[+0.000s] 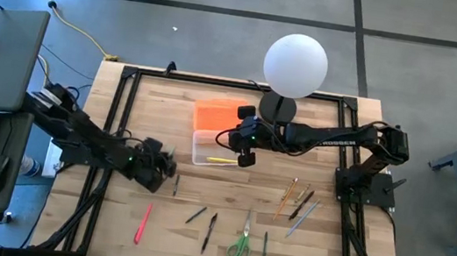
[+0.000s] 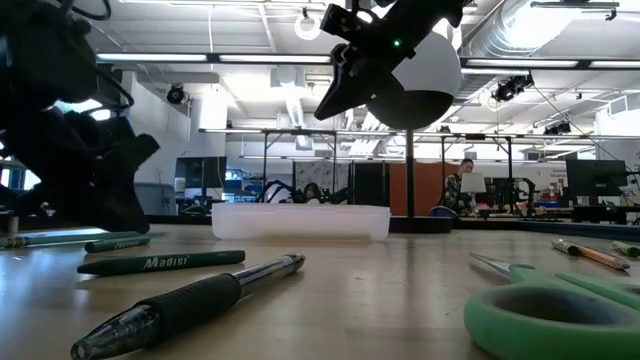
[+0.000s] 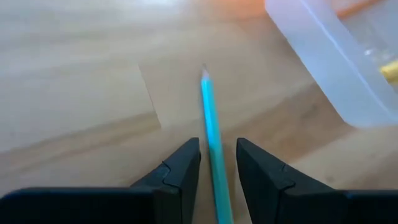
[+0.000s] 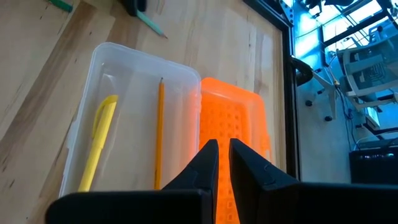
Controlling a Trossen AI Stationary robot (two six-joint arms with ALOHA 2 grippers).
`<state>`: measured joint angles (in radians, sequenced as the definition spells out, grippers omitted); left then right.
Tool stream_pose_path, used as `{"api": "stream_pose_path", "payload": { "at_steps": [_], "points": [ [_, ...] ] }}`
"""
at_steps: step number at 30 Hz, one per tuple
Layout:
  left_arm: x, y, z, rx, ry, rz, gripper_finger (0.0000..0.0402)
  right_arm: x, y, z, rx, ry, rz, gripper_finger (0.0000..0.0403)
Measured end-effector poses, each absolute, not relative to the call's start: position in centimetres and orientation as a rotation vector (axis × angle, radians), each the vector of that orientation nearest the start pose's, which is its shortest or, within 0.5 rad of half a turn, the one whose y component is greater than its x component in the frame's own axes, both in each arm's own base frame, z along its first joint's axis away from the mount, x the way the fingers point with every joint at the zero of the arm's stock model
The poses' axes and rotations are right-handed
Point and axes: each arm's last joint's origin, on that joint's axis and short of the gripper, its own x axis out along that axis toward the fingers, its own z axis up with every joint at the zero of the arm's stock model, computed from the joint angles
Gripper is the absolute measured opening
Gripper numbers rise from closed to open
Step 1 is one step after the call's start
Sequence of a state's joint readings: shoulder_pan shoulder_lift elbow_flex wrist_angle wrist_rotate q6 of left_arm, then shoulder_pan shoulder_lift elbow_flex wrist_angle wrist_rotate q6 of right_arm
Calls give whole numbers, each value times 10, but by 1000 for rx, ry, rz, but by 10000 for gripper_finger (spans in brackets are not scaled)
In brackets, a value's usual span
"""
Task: Pick & place school supplies into a supply box
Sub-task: Put the light blue pencil into the transparent supply box
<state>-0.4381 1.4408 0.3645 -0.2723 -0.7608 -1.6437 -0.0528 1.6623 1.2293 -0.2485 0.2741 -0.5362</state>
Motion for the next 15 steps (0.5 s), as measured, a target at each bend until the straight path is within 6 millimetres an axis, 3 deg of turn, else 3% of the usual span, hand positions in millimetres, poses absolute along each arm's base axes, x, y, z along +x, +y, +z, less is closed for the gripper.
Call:
{"api": "stream_pose_path", "payload": {
  "at_steps": [3, 15],
  "points": [
    [168, -55, 91, -684, 489, 1003, 145, 365, -27, 258, -592, 750, -122, 17],
    [172, -57, 91, -559, 549, 930, 145, 365, -27, 258, -591, 744, -124, 18]
  ]
}}
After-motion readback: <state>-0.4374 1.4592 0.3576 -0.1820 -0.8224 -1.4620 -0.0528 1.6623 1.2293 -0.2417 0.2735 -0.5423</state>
